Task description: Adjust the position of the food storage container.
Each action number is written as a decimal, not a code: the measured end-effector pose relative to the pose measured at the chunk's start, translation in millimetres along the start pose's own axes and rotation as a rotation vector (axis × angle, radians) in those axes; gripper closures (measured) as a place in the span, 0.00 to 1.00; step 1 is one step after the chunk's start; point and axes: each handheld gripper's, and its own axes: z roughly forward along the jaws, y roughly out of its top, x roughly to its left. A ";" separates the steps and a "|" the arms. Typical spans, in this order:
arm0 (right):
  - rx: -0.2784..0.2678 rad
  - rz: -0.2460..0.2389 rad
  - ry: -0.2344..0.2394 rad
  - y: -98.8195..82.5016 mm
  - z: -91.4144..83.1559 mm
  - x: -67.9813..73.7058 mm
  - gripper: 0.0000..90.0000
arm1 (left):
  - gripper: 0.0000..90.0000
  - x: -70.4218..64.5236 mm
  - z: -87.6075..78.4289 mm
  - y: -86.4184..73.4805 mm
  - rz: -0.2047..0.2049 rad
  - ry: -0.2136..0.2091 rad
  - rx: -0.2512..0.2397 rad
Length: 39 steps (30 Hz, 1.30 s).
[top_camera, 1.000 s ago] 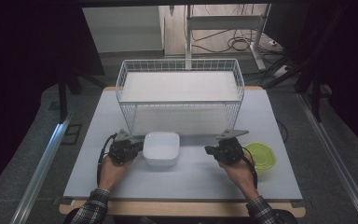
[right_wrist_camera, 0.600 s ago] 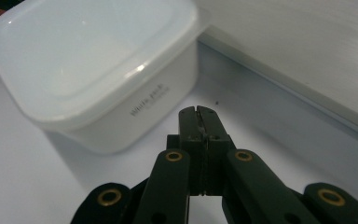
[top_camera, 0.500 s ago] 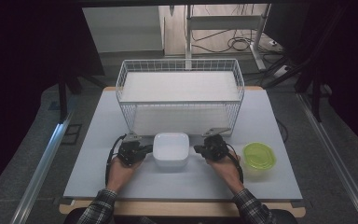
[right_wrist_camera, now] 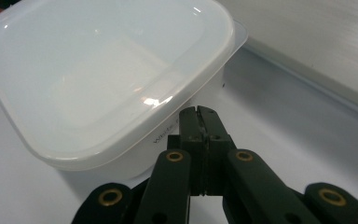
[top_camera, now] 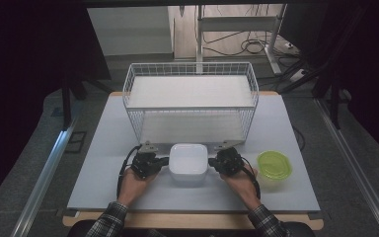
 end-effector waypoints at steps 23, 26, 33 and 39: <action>0.008 -0.070 -0.060 -21.4 -29.7 21.1 0.95 | 0.86 -29.2 -24.5 -14.2 0.062 -0.011 0.026; -0.017 -0.060 -0.078 -22.4 -35.5 18.1 0.82 | 0.69 -27.6 -32.2 -17.3 0.057 0.016 0.011; -0.064 -0.036 -0.100 -27.3 -51.1 14.0 0.55 | 0.42 -26.8 -45.1 -25.8 0.057 0.041 -0.016; -0.105 -0.026 -0.066 -33.8 -61.1 11.5 0.39 | 0.20 -26.6 -50.7 -32.9 0.060 0.013 -0.021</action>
